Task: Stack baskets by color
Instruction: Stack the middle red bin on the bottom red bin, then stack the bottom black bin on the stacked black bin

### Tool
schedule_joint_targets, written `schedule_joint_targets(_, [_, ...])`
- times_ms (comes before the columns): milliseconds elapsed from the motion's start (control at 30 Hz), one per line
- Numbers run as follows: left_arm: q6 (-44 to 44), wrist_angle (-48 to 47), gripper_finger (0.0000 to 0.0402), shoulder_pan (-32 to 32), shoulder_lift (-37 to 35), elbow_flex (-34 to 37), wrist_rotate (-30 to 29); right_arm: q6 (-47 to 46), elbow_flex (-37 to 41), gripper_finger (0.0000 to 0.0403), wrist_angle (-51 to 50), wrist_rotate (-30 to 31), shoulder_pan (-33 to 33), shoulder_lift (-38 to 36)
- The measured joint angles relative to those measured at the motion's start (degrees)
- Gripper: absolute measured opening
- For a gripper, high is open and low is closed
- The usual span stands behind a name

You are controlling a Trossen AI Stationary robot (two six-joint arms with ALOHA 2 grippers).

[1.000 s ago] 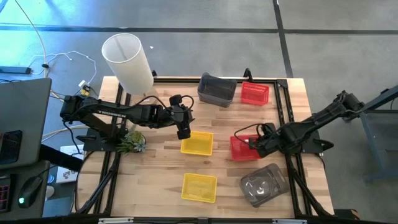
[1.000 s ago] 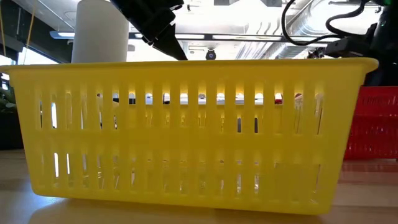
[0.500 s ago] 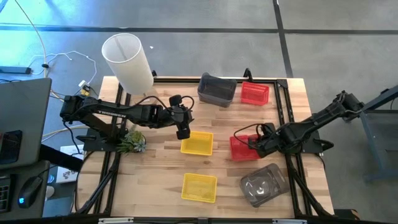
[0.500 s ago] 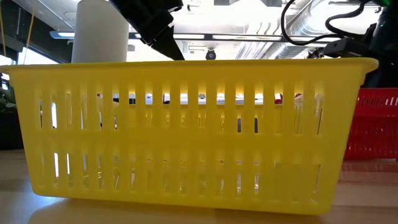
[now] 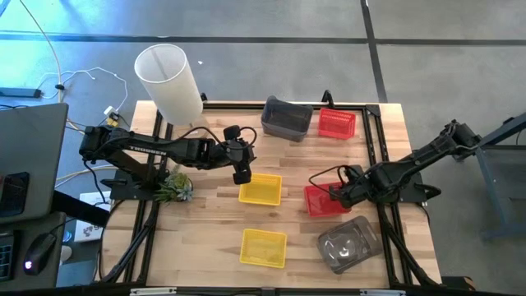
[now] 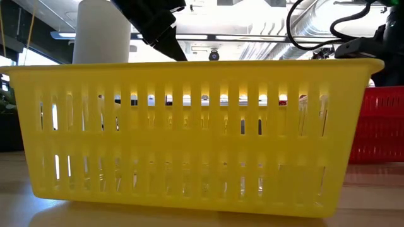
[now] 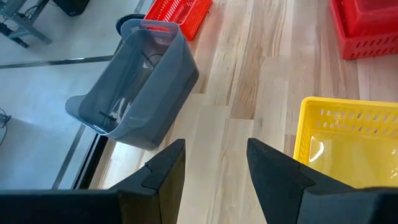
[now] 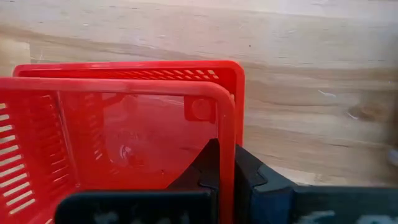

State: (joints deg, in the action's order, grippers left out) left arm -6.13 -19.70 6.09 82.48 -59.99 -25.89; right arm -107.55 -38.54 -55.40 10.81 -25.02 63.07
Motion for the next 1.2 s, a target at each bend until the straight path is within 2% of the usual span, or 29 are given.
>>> schedule_joint_targets(233, [0.0,0.0,0.0157,0.0,0.0,0.0,0.0,1.9,0.0,0.0013,-0.3,2.8,0.0,0.0])
schedule_joint_targets(500, [-1.6,-0.1,0.0157,0.9,0.0,0.0,0.1,-0.1,0.0,0.0089,-3.1,4.6,0.0,0.0])
schedule_joint_targets(600, [-1.5,-0.2,0.0157,1.5,0.0,0.0,0.1,0.2,0.0,0.0105,-3.6,4.6,0.0,-0.3])
schedule_joint_targets(733, [-0.8,-0.2,0.0157,2.2,0.0,0.0,0.1,3.6,-0.7,0.0107,-3.7,4.5,0.0,-1.0])
schedule_joint_targets(1000, [2.0,-0.3,0.0157,2.3,0.0,0.0,0.4,16.3,-6.1,0.0096,-3.8,9.2,0.0,-1.0])
schedule_joint_targets(1200, [6.8,-0.7,0.0157,2.3,0.0,0.0,0.5,25.9,-7.5,0.0097,-3.1,7.1,0.0,-1.0])
